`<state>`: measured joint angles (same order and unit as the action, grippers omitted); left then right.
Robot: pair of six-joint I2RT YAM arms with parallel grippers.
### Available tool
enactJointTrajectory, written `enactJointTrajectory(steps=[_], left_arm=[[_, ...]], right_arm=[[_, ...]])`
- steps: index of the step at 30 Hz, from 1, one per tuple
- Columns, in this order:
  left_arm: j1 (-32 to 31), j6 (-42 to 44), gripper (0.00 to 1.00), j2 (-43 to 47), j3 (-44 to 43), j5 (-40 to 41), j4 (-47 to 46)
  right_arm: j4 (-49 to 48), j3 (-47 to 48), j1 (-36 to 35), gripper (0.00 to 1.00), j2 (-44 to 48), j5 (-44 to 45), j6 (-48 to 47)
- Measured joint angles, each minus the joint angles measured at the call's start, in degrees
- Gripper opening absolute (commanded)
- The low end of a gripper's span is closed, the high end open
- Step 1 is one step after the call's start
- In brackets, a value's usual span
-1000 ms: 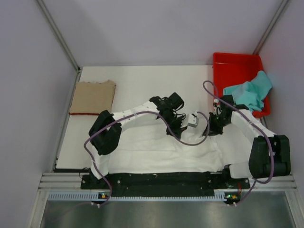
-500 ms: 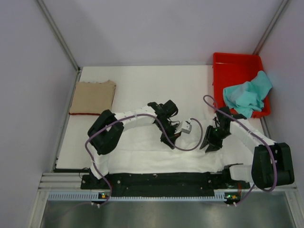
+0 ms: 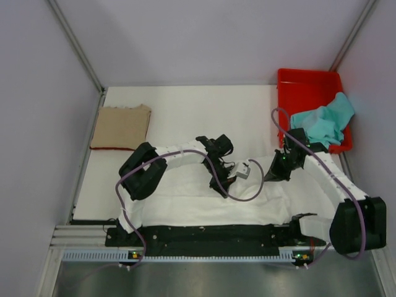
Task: Fold and stack the t-shirts
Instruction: Fold the other side of the tshirt into a rectangle
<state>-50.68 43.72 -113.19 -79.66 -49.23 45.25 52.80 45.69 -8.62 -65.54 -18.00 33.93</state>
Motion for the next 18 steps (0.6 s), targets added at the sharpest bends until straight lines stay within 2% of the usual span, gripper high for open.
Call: enactJointTrajectory(steps=[3, 8, 14, 18], left_arm=[[0.0, 1.2, 0.29, -1.0, 0.0, 0.0, 0.3], [0.0, 5.9, 0.42, -1.1, 0.0, -0.4, 3.9], [0.0, 11.5, 0.45, -1.1, -2.2, -1.2, 10.9], [0.2, 13.2, 0.46, -0.7, -2.4, -1.7, 13.9]], right_arm=[[-6.1, 1.4, -0.3, 0.0, -8.8, -0.6, -0.6], [-12.5, 2.1, -1.9, 0.0, -17.4, -1.2, -2.9], [-13.4, 1.9, -8.4, 0.0, -22.3, -0.4, -4.8], [-10.9, -1.2, -10.1, 0.0, -18.0, 0.9, -4.3]])
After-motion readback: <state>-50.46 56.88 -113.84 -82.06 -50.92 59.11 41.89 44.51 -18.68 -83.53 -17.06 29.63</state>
